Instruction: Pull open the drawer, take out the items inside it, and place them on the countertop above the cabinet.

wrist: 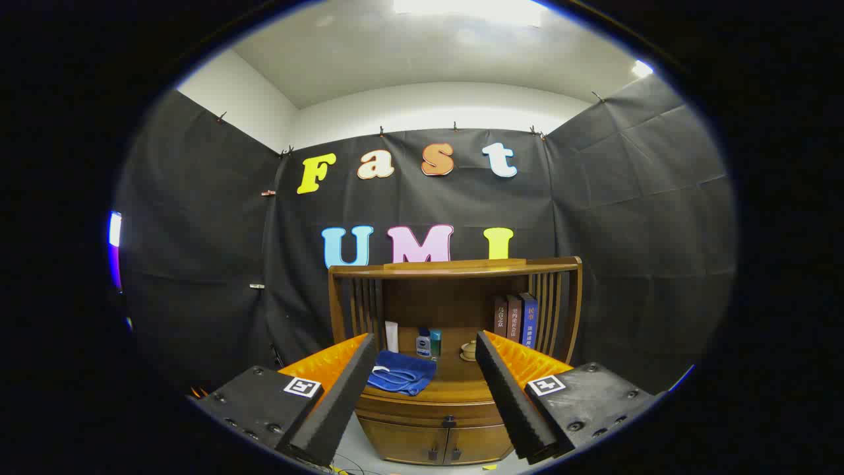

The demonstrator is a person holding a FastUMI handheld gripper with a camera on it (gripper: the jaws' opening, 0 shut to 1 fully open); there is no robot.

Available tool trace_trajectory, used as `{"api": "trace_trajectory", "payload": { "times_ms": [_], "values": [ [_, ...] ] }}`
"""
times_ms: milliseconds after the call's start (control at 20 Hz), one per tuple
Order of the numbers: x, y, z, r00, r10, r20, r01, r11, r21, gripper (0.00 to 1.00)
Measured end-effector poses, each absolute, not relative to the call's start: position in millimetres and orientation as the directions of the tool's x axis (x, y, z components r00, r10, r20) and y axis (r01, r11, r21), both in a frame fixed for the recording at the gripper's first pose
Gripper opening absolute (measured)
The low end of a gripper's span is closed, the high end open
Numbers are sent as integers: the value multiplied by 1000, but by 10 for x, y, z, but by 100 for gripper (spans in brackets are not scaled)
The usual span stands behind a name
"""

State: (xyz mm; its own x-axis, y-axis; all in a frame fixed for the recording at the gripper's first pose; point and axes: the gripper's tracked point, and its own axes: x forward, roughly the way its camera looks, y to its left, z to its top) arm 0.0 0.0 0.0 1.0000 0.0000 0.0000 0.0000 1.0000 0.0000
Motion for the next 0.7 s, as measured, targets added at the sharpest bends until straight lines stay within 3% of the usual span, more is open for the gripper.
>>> {"api": "trace_trajectory", "payload": {
  "times_ms": [700],
  "values": [
    [-2,14,37,1000,-4,7,4,1000,-2,98]
  ]
}}
